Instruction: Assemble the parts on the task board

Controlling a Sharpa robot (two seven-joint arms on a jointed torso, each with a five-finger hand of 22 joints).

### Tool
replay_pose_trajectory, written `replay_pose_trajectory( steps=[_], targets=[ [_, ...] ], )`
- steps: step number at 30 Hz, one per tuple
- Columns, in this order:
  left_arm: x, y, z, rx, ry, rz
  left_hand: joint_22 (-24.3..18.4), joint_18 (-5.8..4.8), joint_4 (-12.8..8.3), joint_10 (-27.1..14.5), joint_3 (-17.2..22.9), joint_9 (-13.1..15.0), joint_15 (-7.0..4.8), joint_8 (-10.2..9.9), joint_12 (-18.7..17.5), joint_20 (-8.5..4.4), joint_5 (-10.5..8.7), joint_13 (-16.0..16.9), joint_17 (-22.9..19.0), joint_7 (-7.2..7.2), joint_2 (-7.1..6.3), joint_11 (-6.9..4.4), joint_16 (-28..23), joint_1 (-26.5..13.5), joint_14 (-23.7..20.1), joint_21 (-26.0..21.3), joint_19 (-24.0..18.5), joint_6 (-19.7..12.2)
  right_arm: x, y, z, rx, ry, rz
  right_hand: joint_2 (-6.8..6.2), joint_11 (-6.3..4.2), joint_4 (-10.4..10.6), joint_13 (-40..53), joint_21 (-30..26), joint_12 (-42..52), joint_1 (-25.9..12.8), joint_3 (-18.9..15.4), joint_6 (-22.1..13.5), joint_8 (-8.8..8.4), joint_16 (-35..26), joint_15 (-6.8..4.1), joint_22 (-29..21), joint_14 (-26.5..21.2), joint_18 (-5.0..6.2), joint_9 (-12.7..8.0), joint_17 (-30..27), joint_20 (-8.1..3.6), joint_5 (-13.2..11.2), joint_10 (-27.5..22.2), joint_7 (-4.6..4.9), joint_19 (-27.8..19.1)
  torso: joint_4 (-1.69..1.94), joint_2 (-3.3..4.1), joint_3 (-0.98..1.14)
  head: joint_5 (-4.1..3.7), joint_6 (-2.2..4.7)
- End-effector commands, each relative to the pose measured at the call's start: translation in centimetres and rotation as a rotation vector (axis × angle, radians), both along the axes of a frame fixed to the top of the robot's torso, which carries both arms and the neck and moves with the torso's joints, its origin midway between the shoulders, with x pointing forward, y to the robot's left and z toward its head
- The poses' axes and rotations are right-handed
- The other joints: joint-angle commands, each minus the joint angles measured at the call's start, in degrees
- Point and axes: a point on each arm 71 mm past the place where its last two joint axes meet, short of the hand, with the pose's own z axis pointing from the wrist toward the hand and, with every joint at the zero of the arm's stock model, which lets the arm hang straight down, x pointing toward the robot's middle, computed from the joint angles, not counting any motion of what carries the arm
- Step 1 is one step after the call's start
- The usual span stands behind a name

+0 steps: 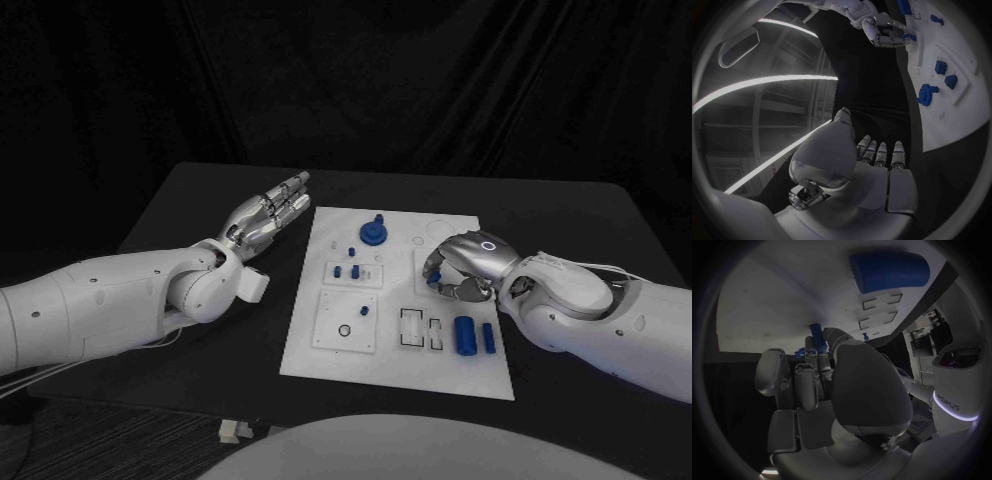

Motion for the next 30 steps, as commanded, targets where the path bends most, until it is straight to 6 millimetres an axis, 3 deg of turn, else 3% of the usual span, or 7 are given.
replay_pose_trajectory(
  steps=[1, 13, 18, 24, 30],
  targets=[
    [-0.1, 0.0, 0.9, -0.065, -0.109, 0.001, -0.1, 0.7, 0.0, 0.2, 0.1, 0.0, 0.25, 0.1, -0.1, 0.47, 0.4, -0.1, -0.1, 0.31, -0.06, 0.43, -0.2, 0.0, 0.1, -0.3, 0.0, -0.1, -0.3, 0.1, 0.2, 0.028, -0.018, 0.012, 0.09, 0.09, -0.2, 0.1, 0.3, 0.4, 0.7, 0.2, 0.4, 0.39, 0.2, -0.41, 9.1, 3.0, -0.4, 0.1, 4.8, -0.21, 0.2, 0.5, 0.06, 0.2, -0.02, -0.02, 0.0, 0.11, -0.01],
    [-0.1, 0.0, 0.7, -0.069, -0.097, -0.008, -0.1, 0.86, 0.0, 0.2, 0.2, 0.0, 0.46, 0.1, -0.1, 0.93, 0.54, -0.1, -0.1, 0.6, 0.1, 0.78, -0.2, 0.2, 0.1, -0.3, 0.0, -0.1, -0.2, 0.1, 1.6, 0.049, -0.05, 0.015, 0.17, 0.03, -0.9, 0.2, 0.6, 0.3, 1.1, 0.6, 0.4, 0.4, 0.1, -0.5, 9.2, 3.0, -0.45, 0.5, 4.7, -0.35, -0.2, 1.0, 0.13, 0.3, -0.04, -0.03, -0.01, 0.6, -0.01],
    [-0.1, -0.1, 0.7, -0.072, -0.089, -0.017, -0.1, 1.19, 0.0, 0.2, 0.4, 0.0, 1.52, 0.1, -0.2, 1.27, 0.61, -0.1, -0.1, 0.91, 0.31, 1.08, -0.2, 0.5, 0.1, -0.3, 0.0, -0.1, -0.1, 0.5, 3.2, 0.065, -0.082, 0.028, 0.25, -0.03, -1.1, 0.3, 0.9, 0.3, 1.2, 0.7, 0.5, 0.42, 0.2, -0.55, 9.3, 3.1, -0.52, 0.7, 4.8, -0.39, -0.6, 1.3, 0.11, 0.5, -0.01, -0.05, 0.01, 0.46, -0.01],
    [-0.1, -0.2, 0.6, -0.076, -0.084, -0.025, -0.1, 1.3, 0.0, 0.2, 0.5, 0.0, 2.02, 0.1, -0.2, 1.51, 0.66, -0.1, -0.1, 1.05, 0.48, 1.22, -0.2, 0.6, 0.1, -0.3, 0.0, -0.1, -0.5, 1.7, 5.0, 0.085, -0.103, 0.061, 0.43, -0.13, -1.4, 0.4, 1.0, 0.3, 1.3, 1.0, 0.6, 0.44, 0.1, -0.62, 9.3, 3.1, -0.53, 0.9, 4.8, -0.46, -1.0, 1.6, 0.06, 0.5, 0.0, -0.05, 0.01, 0.38, -0.01],
    [-0.1, -0.2, 0.6, -0.076, -0.086, -0.024, -0.1, 1.3, 0.0, 0.2, 0.5, 0.0, 2.02, 0.1, -0.2, 1.51, 0.66, -0.1, -0.1, 1.05, 0.48, 1.22, -0.2, 0.6, 0.1, -0.3, 0.0, -0.1, -1.5, 4.3, 5.6, 0.1, -0.088, 0.123, 0.43, -0.11, -1.6, 0.4, 1.0, 0.1, 1.4, 1.1, 0.3, 0.23, 0.2, -0.65, 9.3, 3.1, -0.52, 0.9, 4.8, -0.5, -1.1, 1.6, 0.13, 0.5, 0.01, -0.02, 0.0, 0.15, -0.01]
  ],
)
